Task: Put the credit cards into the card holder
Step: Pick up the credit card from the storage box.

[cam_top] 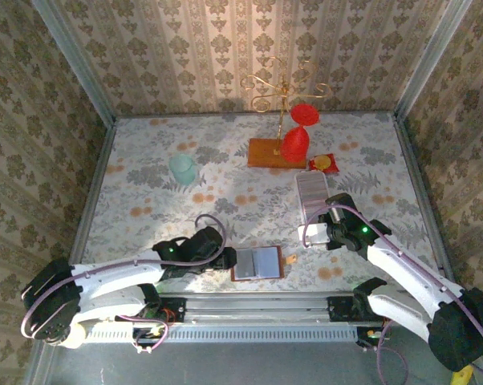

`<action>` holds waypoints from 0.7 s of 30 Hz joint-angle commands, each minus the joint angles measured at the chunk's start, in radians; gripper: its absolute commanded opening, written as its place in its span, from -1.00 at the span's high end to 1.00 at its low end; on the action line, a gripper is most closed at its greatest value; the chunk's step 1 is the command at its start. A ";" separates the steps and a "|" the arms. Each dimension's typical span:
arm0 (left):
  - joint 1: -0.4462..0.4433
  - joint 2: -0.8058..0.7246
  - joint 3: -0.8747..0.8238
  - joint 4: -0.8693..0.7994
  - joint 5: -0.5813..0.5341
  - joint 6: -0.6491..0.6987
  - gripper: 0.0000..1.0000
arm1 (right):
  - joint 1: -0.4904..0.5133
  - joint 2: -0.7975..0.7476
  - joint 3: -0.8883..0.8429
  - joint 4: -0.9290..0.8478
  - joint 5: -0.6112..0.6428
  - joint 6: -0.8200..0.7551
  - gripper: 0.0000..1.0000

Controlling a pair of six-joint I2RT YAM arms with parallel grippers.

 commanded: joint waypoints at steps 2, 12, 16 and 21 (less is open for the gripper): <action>0.010 0.019 0.050 -0.017 0.028 0.031 -0.29 | -0.005 -0.029 0.045 -0.088 -0.026 0.049 0.94; 0.003 0.082 0.112 -0.094 0.056 0.072 -0.39 | 0.012 -0.121 0.130 -0.322 -0.177 0.205 1.00; -0.006 0.119 0.137 -0.116 0.061 0.085 -0.44 | 0.020 -0.157 0.205 -0.397 -0.225 0.351 1.00; -0.014 0.179 0.167 -0.145 0.055 0.093 -0.47 | 0.021 -0.190 0.270 -0.356 -0.327 0.769 1.00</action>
